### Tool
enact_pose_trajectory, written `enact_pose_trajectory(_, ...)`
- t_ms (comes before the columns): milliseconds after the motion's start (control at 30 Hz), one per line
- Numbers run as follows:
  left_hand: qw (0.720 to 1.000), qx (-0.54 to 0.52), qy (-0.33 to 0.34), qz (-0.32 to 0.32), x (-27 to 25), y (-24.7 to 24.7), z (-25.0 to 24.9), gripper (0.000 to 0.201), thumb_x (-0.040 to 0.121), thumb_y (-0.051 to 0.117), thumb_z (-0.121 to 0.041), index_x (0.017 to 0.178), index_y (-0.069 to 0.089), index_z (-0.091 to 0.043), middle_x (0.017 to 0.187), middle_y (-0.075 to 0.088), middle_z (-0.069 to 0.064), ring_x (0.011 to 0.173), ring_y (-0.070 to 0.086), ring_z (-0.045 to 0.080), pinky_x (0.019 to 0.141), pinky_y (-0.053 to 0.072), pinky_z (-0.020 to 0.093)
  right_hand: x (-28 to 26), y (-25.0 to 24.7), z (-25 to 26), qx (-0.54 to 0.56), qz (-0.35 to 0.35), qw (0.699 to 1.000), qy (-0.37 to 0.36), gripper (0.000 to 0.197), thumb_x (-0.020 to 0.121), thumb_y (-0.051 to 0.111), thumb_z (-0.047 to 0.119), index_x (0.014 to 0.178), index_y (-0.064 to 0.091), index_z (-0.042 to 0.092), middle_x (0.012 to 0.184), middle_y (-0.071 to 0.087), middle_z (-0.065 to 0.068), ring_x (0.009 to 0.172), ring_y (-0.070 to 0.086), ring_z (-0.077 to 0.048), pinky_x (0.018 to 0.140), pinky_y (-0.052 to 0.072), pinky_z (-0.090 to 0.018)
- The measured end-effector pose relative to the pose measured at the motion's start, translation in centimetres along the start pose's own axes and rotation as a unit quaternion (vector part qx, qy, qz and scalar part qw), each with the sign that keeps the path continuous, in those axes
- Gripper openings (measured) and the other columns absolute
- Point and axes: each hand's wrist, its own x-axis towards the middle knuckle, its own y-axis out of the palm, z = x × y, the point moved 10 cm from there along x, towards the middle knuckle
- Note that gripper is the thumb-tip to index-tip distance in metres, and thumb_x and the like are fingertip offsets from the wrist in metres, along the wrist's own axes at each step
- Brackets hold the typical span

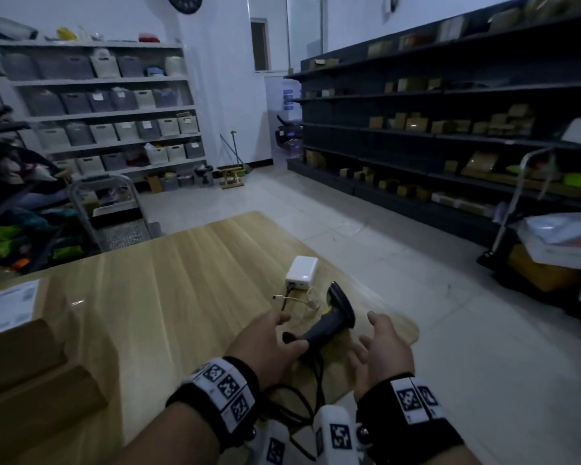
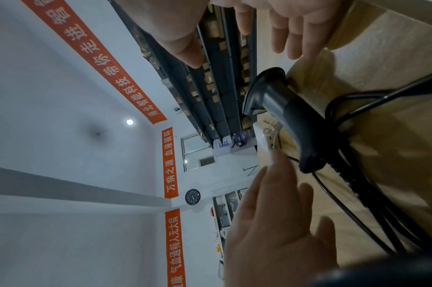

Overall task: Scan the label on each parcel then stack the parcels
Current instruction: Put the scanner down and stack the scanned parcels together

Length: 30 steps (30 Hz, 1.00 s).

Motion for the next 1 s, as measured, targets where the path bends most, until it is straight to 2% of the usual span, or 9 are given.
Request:
enact_pose_trajectory(67, 0.998, 0.05, 0.001, 0.032, 1.0, 1.6, -0.2, 0.076, 0.093, 0.084, -0.048, 0.159, 0.053, -0.027, 0.153, 0.065, -0.003, 0.139, 0.063, 0.016, 0.116, 0.051, 0.034, 0.7, -0.1, -0.6, 0.01, 0.011, 1.0, 0.015, 0.04, 0.103, 0.059, 0.025, 0.126, 0.061, -0.007, 0.147, 0.055, -0.04, 0.137, 0.053, -0.058, 0.114, 0.047, -0.065)
enact_pose_trajectory(300, 0.992, 0.114, 0.009, 0.055, 3.4, 4.5, 0.3, 0.064, 0.085, 0.091, -0.045, 0.141, 0.067, -0.027, 0.132, 0.075, -0.004, 0.121, 0.071, 0.018, 0.106, 0.056, 0.033, 1.7, 1.6, -2.4, 0.032, 0.065, 0.995, 0.065, 0.016, 0.104, 0.055, 0.024, 0.117, 0.061, 0.016, 0.127, 0.068, -0.031, 0.127, 0.065, -0.044, 0.117, 0.045, -0.054)
enact_pose_trajectory(433, 0.994, 0.087, 0.026, 0.052, 3.8, 4.8, 0.4, 0.043, 0.081, 0.092, -0.042, 0.119, 0.078, -0.029, 0.107, 0.078, -0.011, 0.101, 0.074, 0.012, 0.097, 0.061, 0.033, 1.1, 2.3, -2.7, 0.042, 0.077, 0.995, 0.054, 0.019, 0.106, 0.054, 0.019, 0.116, 0.064, 0.007, 0.126, 0.071, -0.03, 0.113, 0.071, -0.039, 0.089, 0.057, -0.044)
enact_pose_trajectory(533, 0.996, 0.056, 0.062, 0.005, 3.2, 3.2, -0.6, 0.041, 0.083, 0.093, -0.037, 0.12, 0.079, -0.028, 0.101, 0.075, -0.014, 0.096, 0.073, 0.008, 0.085, 0.053, 0.021, 0.8, 3.1, -1.6, 0.026, 0.109, 0.994, -0.003, 0.021, 0.109, 0.045, 0.006, 0.109, 0.066, 0.008, 0.111, 0.076, -0.022, 0.099, 0.075, -0.027, 0.075, 0.059, -0.035)
enact_pose_trajectory(633, 0.996, -0.013, 0.067, -0.056, 2.5, -0.2, -0.8, 0.037, 0.079, 0.099, -0.032, 0.111, 0.079, -0.031, 0.097, 0.079, -0.018, 0.091, 0.075, 0.0, 0.085, 0.061, 0.021, -0.7, 5.9, 0.2, 0.039, 0.15, 0.986, -0.055, 0.016, 0.106, 0.052, 0.004, 0.11, 0.068, 0.004, 0.102, 0.081, -0.024, 0.093, 0.08, -0.034, 0.082, 0.062, -0.047)
enact_pose_trajectory(733, 0.99, -0.066, 0.048, -0.119, 2.2, -4.4, 0.5, 0.041, 0.073, 0.103, -0.036, 0.099, 0.072, -0.036, 0.088, 0.076, -0.021, 0.081, 0.071, -0.011, 0.071, 0.053, 0.008, -2.4, 11.2, 0.6, 0.015, 0.227, 0.971, -0.073, 0.019, 0.105, 0.054, 0.009, 0.102, 0.073, 0.006, 0.105, 0.082, -0.021, 0.092, 0.08, -0.033, 0.08, 0.053, -0.049)
enact_pose_trajectory(833, 0.982, -0.084, 0.008, -0.169, 2.3, -8.2, 3.4, 0.047, 0.071, 0.103, -0.042, 0.106, 0.077, -0.026, 0.094, 0.08, -0.014, 0.084, 0.074, -0.001, 0.075, 0.058, 0.02, -2.9, 16.4, -1.5, -0.015, 0.282, 0.959, -0.021, 0.016, 0.108, 0.055, 0.015, 0.103, 0.07, 0.011, 0.111, 0.08, -0.014, 0.089, 0.078, -0.027, 0.074, 0.054, -0.04)
enact_pose_trajectory(900, 0.98, -0.076, -0.026, -0.183, 2.5, -9.9, 6.1, 0.05, 0.074, 0.101, -0.047, 0.111, 0.08, -0.02, 0.096, 0.082, -0.009, 0.084, 0.076, 0.007, 0.073, 0.059, 0.027, -2.6, 19.2, -3.9, -0.033, 0.312, 0.949, 0.037, 0.017, 0.108, 0.057, 0.023, 0.116, 0.067, 0.012, 0.109, 0.083, -0.008, 0.092, 0.079, -0.026, 0.068, 0.057, -0.036)
enact_pose_trajectory(1000, 0.973, -0.085, -0.077, -0.2, 2.3, -11.4, 10.3, 0.043, 0.077, 0.099, -0.046, 0.106, 0.081, -0.02, 0.088, 0.081, -0.006, 0.071, 0.071, 0.01, 0.059, 0.049, 0.025, -2.0, 22.3, -7.5, -0.082, 0.347, 0.929, 0.103, 0.045, 0.106, 0.06, 0.04, 0.141, 0.057, 0.013, 0.122, 0.081, -0.008, 0.105, 0.078, -0.028, 0.07, 0.061, -0.035)
